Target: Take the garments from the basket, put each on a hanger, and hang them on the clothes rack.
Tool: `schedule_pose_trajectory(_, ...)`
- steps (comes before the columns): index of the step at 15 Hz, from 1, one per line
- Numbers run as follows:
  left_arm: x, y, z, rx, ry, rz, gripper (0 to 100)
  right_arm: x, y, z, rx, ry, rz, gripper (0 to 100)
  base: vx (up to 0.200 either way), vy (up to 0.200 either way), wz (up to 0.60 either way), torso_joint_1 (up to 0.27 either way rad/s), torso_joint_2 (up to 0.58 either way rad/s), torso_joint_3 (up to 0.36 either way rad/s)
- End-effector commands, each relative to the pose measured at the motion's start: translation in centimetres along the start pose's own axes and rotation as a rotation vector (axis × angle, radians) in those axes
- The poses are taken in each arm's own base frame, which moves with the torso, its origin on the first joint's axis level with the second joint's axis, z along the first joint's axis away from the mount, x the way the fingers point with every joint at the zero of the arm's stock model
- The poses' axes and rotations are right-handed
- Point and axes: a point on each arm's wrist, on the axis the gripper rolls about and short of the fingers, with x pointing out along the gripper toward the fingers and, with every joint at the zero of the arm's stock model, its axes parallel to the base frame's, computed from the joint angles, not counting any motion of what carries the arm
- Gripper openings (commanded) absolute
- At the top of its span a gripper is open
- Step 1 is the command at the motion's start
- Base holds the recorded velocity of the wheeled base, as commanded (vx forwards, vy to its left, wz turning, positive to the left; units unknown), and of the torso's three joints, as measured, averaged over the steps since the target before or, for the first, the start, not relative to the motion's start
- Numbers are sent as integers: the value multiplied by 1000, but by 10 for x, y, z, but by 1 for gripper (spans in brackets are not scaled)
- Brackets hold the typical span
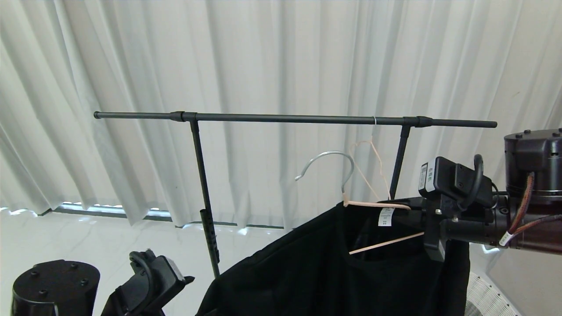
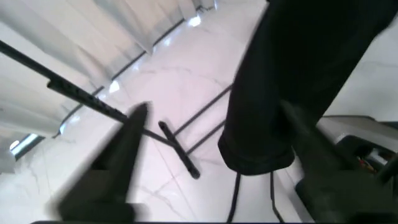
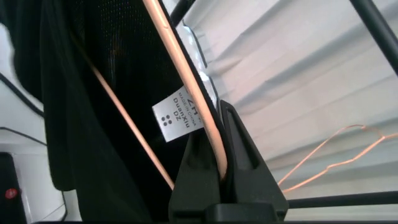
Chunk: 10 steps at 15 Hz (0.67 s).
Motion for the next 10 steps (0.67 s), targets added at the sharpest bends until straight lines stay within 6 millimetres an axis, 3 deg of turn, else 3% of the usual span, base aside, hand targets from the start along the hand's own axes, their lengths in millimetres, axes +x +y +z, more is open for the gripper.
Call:
schedule_pose_trajectory(1, 4, 0, 0, -1, 20, -7, 0, -3, 0, 2, -3, -8, -4, 0, 0, 0, 0, 0, 0, 0)
schedule_pose_trajectory(3, 5, 4, -2, -17, 30, 12, 0, -3, 0, 2, -1, -7, -7, 0, 0, 0, 0, 0, 0, 0)
schedule_pose_trajectory(8, -5, 49, -23, -199, 118, 283, 0, -19, -16, -5, 43, 10, -99, 0, 0, 0, 0, 0, 0, 0)
schedule_pose_trajectory(10, -7, 54, -25, -218, 124, 310, 0, -23, -17, -4, 95, 5, -119, 0, 0, 0, 0, 0, 0, 0)
